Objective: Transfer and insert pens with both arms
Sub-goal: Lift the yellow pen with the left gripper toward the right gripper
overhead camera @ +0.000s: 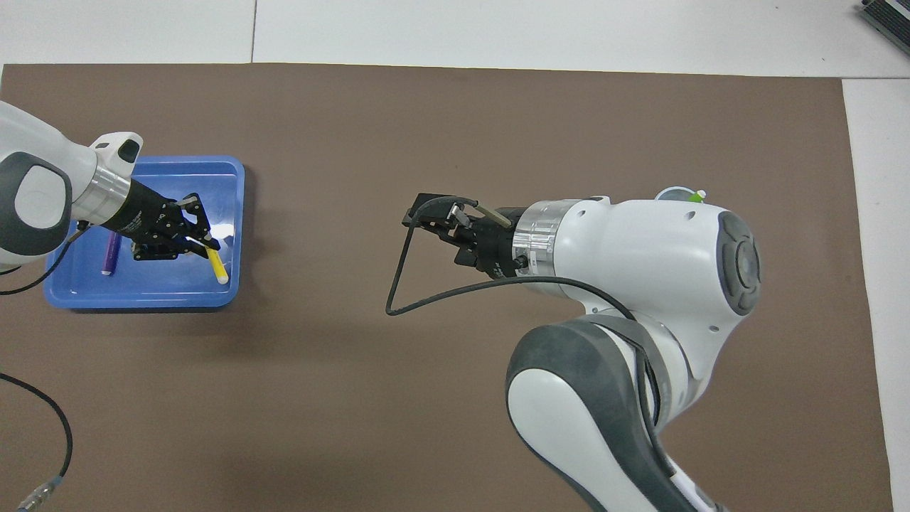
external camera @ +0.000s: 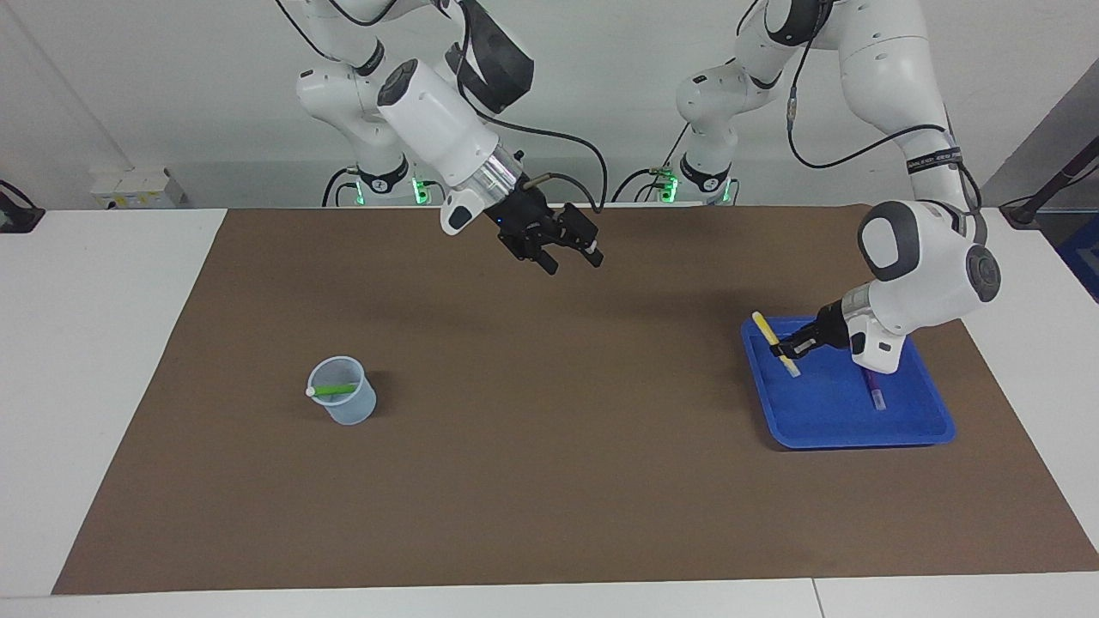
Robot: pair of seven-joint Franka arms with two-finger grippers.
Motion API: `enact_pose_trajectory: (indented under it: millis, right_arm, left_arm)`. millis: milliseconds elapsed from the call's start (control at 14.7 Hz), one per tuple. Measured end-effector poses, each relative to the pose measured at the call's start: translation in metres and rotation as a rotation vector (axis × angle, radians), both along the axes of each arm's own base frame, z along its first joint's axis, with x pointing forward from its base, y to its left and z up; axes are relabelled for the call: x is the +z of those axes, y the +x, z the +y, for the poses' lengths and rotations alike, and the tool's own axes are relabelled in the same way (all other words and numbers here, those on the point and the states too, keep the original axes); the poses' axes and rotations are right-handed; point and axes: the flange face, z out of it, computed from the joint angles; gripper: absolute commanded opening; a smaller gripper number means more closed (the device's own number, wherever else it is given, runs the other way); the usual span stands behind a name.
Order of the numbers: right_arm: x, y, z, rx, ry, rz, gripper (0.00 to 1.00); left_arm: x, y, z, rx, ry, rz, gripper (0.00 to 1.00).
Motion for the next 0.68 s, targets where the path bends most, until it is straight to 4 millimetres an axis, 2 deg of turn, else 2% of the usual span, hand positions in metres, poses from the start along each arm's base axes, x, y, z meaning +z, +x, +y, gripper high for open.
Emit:
enact_pose_trajectory:
  millis: [477, 682]
  right_arm:
    - [-0.016, -0.012, 0.026, -0.005, 0.003, -0.047, 1.00]
    - [-0.022, -0.021, 0.043, -0.006, 0.010, -0.073, 1.00]
  left_arm:
    - [0.008, -0.008, -0.023, 0.196, -0.142, 0.133, 0.00]
    - [0.011, -0.012, -0.037, 0.301, -0.209, 0.200, 0.00]
